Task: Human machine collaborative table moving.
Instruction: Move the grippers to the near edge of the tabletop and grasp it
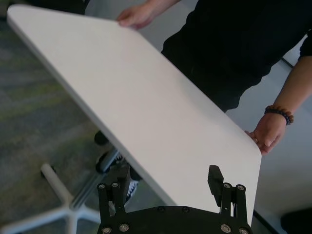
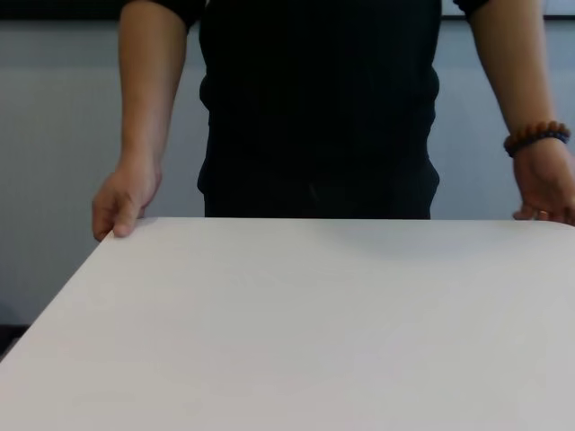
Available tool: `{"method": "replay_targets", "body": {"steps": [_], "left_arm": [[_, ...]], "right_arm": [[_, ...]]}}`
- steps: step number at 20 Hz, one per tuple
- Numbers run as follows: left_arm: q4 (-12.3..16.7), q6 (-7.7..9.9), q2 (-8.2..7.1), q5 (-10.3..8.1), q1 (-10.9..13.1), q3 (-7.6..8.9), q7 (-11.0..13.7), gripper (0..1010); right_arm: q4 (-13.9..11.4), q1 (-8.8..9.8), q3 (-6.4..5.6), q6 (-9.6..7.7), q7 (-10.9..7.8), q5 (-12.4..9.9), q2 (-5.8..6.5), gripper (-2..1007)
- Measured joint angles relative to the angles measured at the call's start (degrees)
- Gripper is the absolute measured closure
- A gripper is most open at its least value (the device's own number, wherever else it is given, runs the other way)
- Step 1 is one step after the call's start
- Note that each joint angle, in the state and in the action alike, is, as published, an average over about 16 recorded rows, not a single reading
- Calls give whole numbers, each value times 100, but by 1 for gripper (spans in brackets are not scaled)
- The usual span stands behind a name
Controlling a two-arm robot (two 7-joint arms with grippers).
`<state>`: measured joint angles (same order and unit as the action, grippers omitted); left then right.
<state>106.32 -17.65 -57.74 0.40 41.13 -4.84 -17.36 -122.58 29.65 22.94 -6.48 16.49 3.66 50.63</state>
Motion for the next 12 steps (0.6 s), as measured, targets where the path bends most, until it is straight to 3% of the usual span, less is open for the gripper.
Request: {"method": "replay_targets", "body": {"steps": [5,12], "left_arm": [[-79,57,188,351,-49,-196,-17,8],[-270,374,542,1078,-489,-622,-9,8]], "right_arm": [[-17,211,100,-383,114,406,-18,7],[190,128,185,-704,70,731,-186,6]]}}
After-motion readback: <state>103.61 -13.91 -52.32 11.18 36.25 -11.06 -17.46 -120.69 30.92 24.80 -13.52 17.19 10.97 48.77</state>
